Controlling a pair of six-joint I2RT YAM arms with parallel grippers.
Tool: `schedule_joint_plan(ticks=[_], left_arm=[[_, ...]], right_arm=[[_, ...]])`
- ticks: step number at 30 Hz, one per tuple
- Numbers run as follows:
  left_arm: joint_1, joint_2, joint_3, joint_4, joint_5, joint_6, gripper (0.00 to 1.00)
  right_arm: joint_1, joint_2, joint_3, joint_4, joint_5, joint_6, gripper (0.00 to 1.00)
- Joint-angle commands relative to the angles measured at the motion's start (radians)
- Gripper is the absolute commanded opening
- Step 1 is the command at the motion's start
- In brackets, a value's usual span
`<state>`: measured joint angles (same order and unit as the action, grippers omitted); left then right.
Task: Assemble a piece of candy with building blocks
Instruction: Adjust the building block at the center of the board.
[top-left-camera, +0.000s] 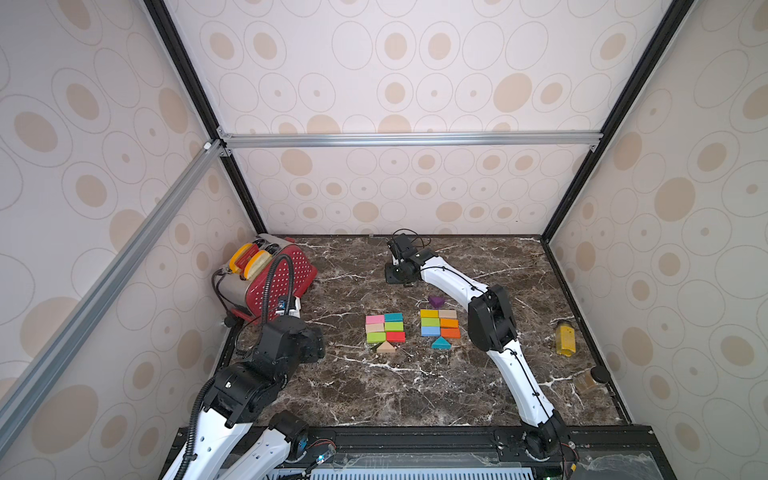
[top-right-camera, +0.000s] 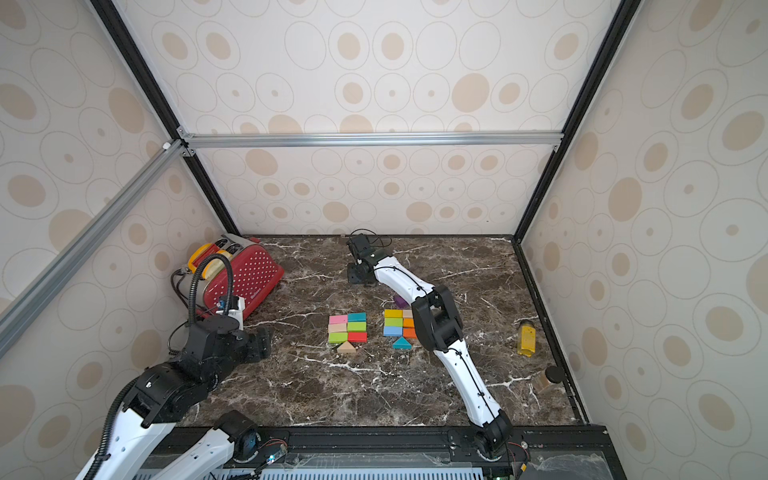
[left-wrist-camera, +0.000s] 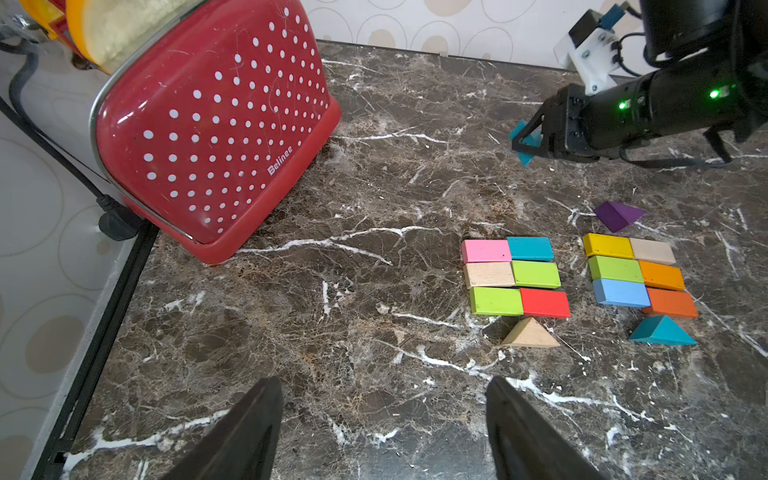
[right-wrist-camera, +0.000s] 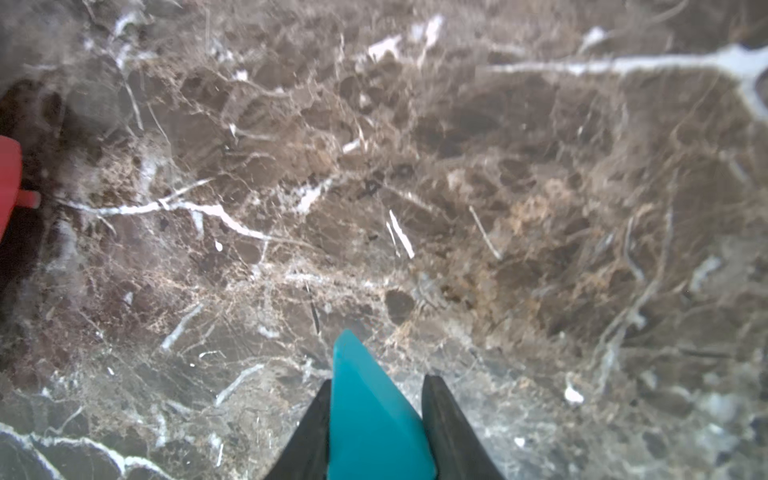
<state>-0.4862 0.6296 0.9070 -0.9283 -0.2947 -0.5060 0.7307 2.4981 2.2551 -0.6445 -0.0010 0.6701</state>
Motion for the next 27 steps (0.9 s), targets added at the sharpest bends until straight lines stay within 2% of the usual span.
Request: schedule_joint_plan(ticks=[1, 11, 18, 27], left_arm=[[0.009, -0.004, 0.000, 0.007, 0.002, 0.009, 0.78], [0.008, -0.008, -0.002, 0.009, 0.005, 0.009, 0.78], [0.009, -0.006, -0.002, 0.010, 0.011, 0.011, 0.78], [0.010, -0.004, -0.004, 0.013, 0.015, 0.011, 0.78]], right_arm=[[-0.001, 0.040, 0.009, -0.049, 0.010, 0.071, 0.43], [0.017, 0.018, -0.026, -0.041, -0.076, 0.082, 0.52], [0.027, -0.093, -0.194, 0.053, -0.151, 0.077, 0.56], [0.033, -0.018, -0.112, -0.044, -0.007, -0.053, 0.56]])
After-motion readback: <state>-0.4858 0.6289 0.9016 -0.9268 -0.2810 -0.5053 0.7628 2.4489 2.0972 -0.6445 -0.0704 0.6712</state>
